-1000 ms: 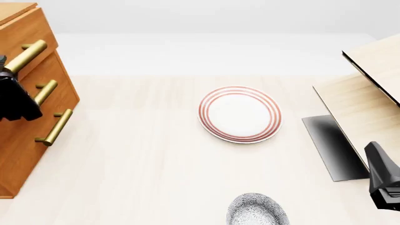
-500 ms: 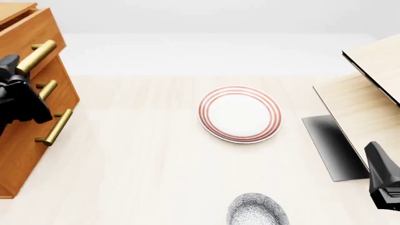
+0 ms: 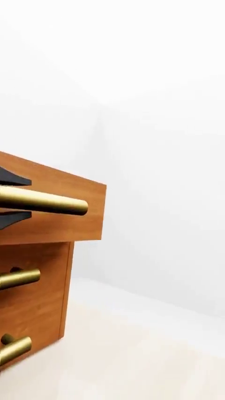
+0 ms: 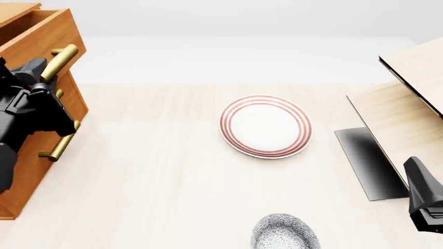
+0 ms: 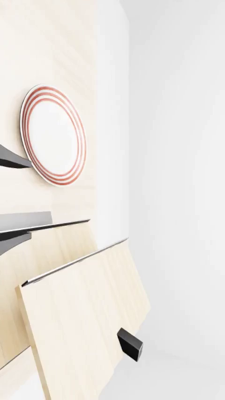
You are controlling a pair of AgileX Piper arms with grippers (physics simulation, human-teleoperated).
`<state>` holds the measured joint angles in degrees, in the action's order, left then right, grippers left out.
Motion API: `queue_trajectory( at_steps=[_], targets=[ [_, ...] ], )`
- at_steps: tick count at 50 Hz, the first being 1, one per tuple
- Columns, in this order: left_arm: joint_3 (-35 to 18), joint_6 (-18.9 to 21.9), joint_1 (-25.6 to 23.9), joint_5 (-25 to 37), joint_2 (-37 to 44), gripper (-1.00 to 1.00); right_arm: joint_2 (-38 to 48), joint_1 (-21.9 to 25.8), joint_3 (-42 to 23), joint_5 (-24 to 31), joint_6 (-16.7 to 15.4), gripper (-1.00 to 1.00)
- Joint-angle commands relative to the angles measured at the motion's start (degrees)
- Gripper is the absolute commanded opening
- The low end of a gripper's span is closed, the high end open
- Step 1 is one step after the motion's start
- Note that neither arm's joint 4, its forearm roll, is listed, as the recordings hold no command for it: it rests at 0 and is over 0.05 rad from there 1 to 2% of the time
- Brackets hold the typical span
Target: Open the top drawer of the cabinet and put the bowl in it.
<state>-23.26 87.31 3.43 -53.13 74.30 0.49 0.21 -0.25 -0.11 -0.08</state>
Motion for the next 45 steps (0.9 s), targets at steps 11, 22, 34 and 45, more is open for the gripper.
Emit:
queue_trajectory(
  at_steps=[11, 22, 34, 45],
  targets=[
    [-4.15, 0.92, -9.18, 3.2, 1.46, -1.0, 0.02, -0.04, 0.0, -0.01, 0.01, 1.0],
    [-2.27, 0.61, -12.16, 1.05, 2.38, -1.0, 0.05, -0.05, 0.0, -0.01, 0.01, 1.0],
    [-0.46, 0.67, -14.48, -0.34, 2.67, -1.0, 0.05, -0.02, 0.01, -0.02, 0.04, 1.0],
    [0.87, -0.58, -16.68, 2.17, -0.69, -1.0, 0.02, -0.03, 0.0, -0.01, 0.01, 1.0]
  ],
)
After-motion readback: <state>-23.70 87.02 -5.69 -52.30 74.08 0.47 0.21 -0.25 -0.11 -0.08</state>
